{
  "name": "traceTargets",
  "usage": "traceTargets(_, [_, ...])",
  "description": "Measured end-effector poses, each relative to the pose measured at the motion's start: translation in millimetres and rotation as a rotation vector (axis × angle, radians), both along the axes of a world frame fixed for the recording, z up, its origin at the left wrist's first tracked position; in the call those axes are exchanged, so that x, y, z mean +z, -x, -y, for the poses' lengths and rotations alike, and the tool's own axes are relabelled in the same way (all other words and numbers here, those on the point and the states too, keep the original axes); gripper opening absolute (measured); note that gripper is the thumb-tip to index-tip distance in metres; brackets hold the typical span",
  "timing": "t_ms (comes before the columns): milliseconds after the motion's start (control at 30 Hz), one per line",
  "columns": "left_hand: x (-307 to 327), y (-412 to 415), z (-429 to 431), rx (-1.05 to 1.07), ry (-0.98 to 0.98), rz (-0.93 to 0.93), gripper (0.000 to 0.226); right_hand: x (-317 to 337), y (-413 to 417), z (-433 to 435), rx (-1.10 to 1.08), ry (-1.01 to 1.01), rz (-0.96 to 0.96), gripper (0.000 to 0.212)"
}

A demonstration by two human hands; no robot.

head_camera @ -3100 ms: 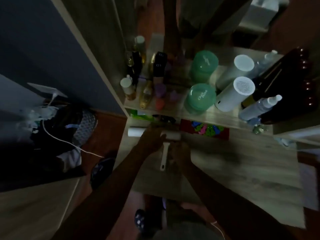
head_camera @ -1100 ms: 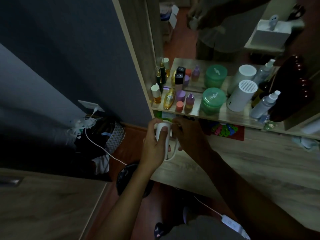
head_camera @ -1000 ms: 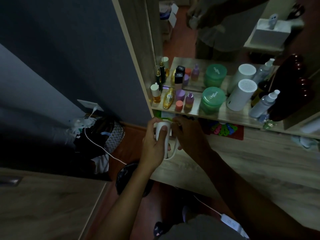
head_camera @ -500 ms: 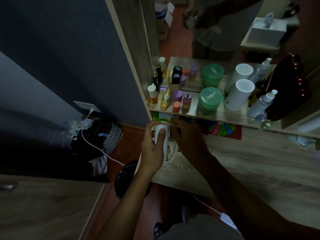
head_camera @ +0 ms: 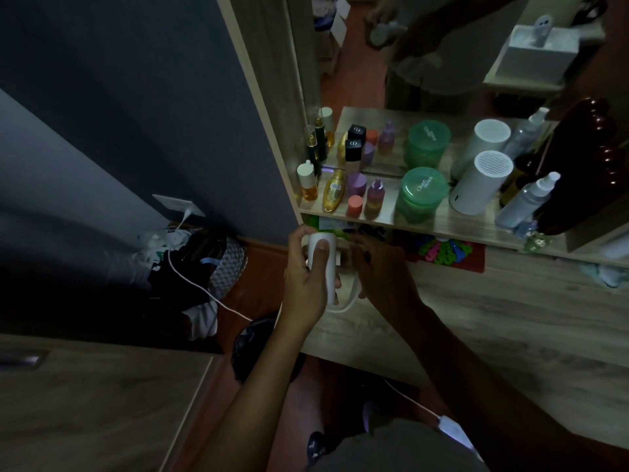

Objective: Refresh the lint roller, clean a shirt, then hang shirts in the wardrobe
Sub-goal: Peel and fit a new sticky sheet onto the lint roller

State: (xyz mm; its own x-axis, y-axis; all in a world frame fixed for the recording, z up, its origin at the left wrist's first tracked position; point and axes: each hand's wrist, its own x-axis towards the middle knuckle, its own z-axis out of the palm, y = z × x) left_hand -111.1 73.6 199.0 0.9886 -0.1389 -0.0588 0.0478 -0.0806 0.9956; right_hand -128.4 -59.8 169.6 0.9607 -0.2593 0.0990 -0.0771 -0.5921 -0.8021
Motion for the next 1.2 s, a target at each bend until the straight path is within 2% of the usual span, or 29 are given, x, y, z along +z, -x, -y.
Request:
traceTargets(167, [-21.4, -12.8, 2.0, 0.021, 0.017, -0.176, 0.015, -13.4, 3.1, 6.1, -0.020, -0.140, -0.206, 0.022])
traceTargets(267, [-38.3, -18.2, 3.0, 0.010, 0.013, -0.252, 0.011, -38.5, 8.8, 13.4, -0.058, -0.322, -0.456, 0.017])
traceTargets(333, [-47.4, -21.1, 6.4, 0.009, 0.001, -0.329, 0.016, -62.0, 16.8, 20.4, -0.072, -0.329, -0.547, 0.015])
traceTargets(467, [-64.0, -23.5, 15.1, -0.003, -0.030, -0.458, 0.021, -112.1, 29.0, 39.5, -0.069, -0.086, -0.518, 0.021])
traceTargets(600, [-80.6, -20.8, 23.6, -0.039, -0.049, -0.540, 0.016, -152.9, 31.6, 56.8, -0.097, 0.012, -0.535, 0.035])
traceTargets(667, [-86.3, -17.8, 27.0, -0.051, -0.049, -0.584, 0.011, -166.2, 29.4, 61.1, -0.070, 0.051, -0.543, 0.035])
traceTargets(767, [-97.0, -15.3, 30.1, -0.057, -0.098, -0.613, 0.013, -175.6, 22.0, 67.8, -0.095, 0.012, -0.582, 0.029])
traceTargets(933, [-109.7, -17.8, 34.5, -0.018, -0.155, -0.666, 0.024, -182.4, 17.2, 75.1, -0.119, -0.121, -0.543, 0.022])
traceTargets(1133, [-117.4, -22.7, 35.7, -0.022, -0.212, -0.670, 0.019, -195.8, 13.1, 82.0, -0.090, -0.090, -0.569, 0.018])
traceTargets(1200, [-118.4, -23.5, 35.9, -0.038, -0.242, -0.666, 0.021, -196.2, 10.7, 81.3, -0.088, -0.011, -0.583, 0.023])
